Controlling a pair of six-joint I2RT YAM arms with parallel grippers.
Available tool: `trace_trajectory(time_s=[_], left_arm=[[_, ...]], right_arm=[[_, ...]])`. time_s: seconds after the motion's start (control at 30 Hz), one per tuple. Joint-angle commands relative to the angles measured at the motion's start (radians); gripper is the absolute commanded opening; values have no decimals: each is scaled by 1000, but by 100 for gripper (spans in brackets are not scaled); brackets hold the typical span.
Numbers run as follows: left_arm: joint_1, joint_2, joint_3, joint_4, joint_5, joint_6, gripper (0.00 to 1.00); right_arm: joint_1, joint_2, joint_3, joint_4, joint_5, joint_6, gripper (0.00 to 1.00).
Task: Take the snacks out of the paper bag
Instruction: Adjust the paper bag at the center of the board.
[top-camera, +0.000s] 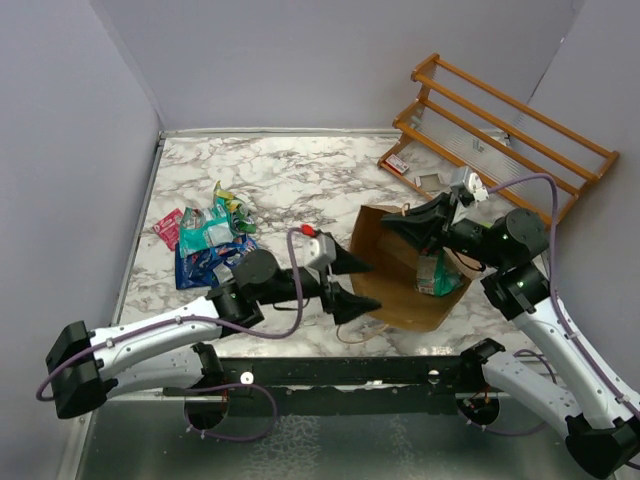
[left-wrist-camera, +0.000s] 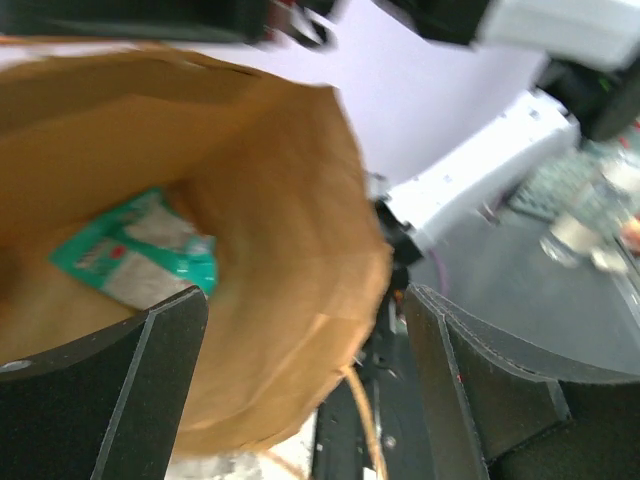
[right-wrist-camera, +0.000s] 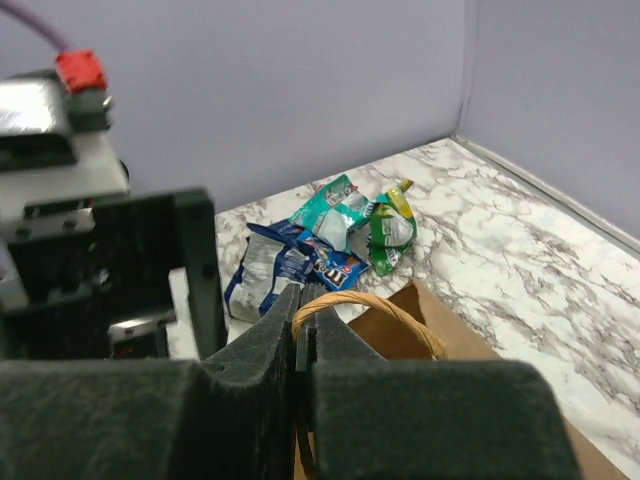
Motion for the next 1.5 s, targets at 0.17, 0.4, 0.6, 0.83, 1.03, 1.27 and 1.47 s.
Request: trace_trajectory(time_s=[0.17, 0.4, 0.6, 0.83, 1.03, 1.27, 1.47], left_arm=[[-171, 190, 129, -21, -173, 152, 79], [-220, 350, 153, 40, -331, 120, 67], [-254, 463, 131, 124, -501, 127, 62], [-256, 606, 195, 88, -684, 123, 50], [-255, 641, 270, 55, -652, 164, 51], [-229, 698, 363, 52, -611, 153, 53], [-192, 717, 393, 63, -554, 122, 53]], right_arm=[[1, -11, 80, 38, 73, 2, 2], [1, -18, 47, 152, -1, -10, 2], [1, -6, 46, 126, 0, -18, 2], [1, -24, 30, 129, -16, -51, 2], [1, 0, 137, -46, 272, -198, 2], [1, 82, 241, -100, 595, -473, 2], [1, 135, 321, -54, 648, -638, 2]])
